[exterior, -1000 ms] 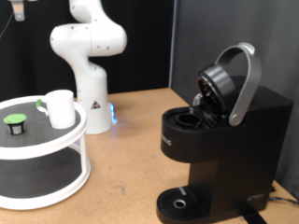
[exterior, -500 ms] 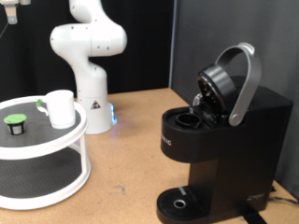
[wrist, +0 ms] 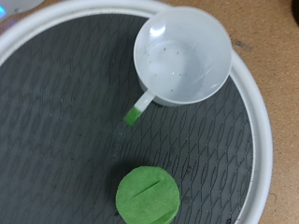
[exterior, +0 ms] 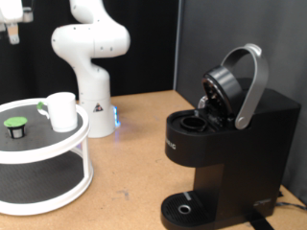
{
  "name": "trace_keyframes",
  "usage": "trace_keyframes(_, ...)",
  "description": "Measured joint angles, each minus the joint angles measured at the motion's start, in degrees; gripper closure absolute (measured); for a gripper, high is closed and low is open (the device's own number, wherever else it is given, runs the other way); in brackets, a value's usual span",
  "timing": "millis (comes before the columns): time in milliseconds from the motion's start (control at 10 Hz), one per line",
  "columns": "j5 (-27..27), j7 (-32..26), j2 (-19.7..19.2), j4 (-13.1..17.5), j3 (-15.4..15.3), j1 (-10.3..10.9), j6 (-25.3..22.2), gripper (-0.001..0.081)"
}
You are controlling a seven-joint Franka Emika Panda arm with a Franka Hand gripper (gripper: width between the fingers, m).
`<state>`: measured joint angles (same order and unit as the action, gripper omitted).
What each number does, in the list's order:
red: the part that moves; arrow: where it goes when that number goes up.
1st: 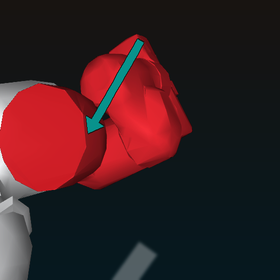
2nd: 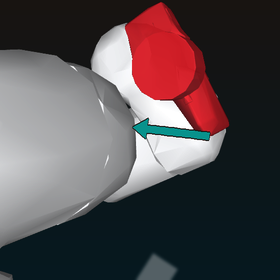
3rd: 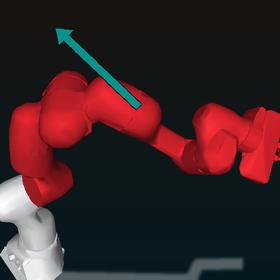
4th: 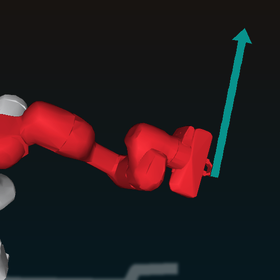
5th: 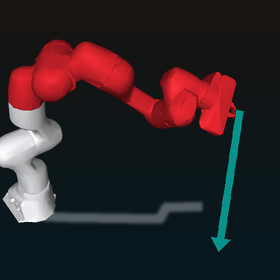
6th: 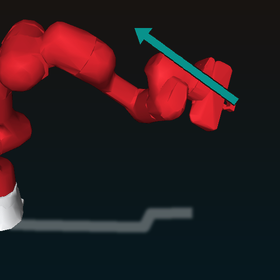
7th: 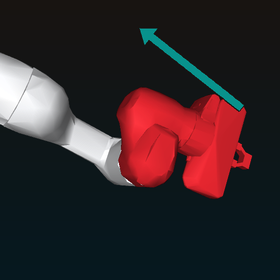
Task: Make a cup of coffee with the keurig machine
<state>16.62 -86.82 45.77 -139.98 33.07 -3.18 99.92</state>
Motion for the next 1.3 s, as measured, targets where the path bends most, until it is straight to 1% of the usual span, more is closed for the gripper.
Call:
trace_keyframes(100,2.0,0.7,-1.1,-1.5,0.1,-0.1,2.8,0.0005)
trace_keyframes(200,3.4,1.6,-2.5,-2.4,-0.6,-0.4,4.9,0.0005)
trace_keyframes(300,2.9,1.5,-2.4,-2.3,-0.4,-0.4,4.8,0.0005)
trace_keyframes(400,2.0,-1.3,-2.1,-2.4,0.4,0.0,5.0,0.0005)
trace_keyframes(500,0.7,-4.8,-1.7,-2.4,1.9,0.9,5.9,0.0005)
trace_keyframes(700,0.5,-12.4,-1.7,-2.5,4.8,2.9,6.7,0.0005)
trace_keyframes(800,0.5,-14.3,-2.1,-2.5,5.7,3.6,6.8,0.0005)
trace_keyframes(1000,0.6,-15.7,-4.1,-2.5,6.7,4.9,6.6,0.0005)
trace_keyframes(1200,0.9,-15.6,-6.8,-2.6,6.9,5.3,7.1,0.0005)
trace_keyframes(1300,1.0,-15.6,-8.0,-2.8,6.9,5.3,8.1,0.0005)
